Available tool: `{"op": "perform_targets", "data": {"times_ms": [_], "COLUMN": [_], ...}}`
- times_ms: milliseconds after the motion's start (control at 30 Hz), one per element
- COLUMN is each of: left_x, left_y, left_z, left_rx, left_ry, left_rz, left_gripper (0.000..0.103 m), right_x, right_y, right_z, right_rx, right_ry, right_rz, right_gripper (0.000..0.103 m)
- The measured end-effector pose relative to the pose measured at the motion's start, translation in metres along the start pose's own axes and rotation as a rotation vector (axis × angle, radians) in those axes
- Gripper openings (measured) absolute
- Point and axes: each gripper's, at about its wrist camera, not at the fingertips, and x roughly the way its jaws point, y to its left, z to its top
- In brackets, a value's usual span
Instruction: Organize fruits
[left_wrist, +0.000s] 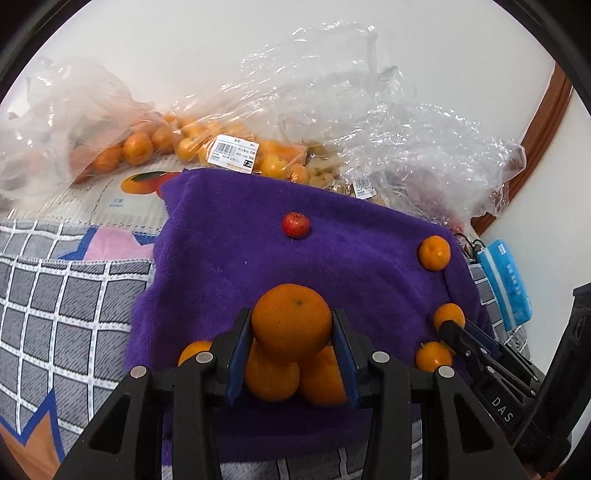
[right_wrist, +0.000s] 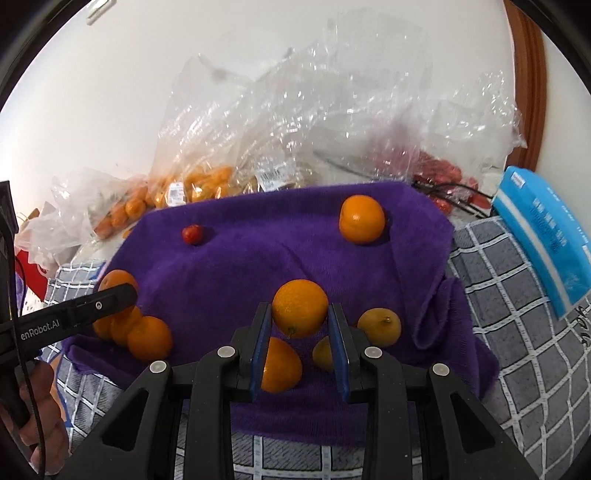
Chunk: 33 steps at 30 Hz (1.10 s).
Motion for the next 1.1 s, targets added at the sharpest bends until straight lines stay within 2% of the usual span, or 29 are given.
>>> {"op": "perform_targets", "data": {"times_ms": [633, 733, 800, 867, 1100], "left_x": [0.009, 0.001, -0.013, -0.029, -0.086], "left_y": [-0.005, -0.008, -0.012, -0.016, -0.024], "left_z": [0.004, 0.004, 0.001, -0.004, -0.035], "left_rx": [0.009, 0.014, 0.028, 0.042, 0.066], "left_ry": [0.028, 0.026, 0.003, -0.025, -0.078], "left_rz": [0.016, 0.023, 0.033, 0.041, 0.077], "left_gripper": [0.04, 0.048, 0.058, 0.063, 0.079], "right_x": [0.012, 0.005, -0.007, -0.022, -0.089], "right_y": [0.003, 0.001, 0.001, 0.002, 0.013], "right_z": [-0.001, 0.0, 0.001, 0.003, -0.007], "right_rx": [-0.029, -0.012, 0.002, 0.012, 0.01], "right_ry": [-0.001, 0.004, -0.011, -0.031, -0.071], "right_rz": [-0.024, -0.018, -0.009, -0.008, -0.031], "right_gripper": [0.031, 0.033, 0.037, 0.044, 0.051]}}
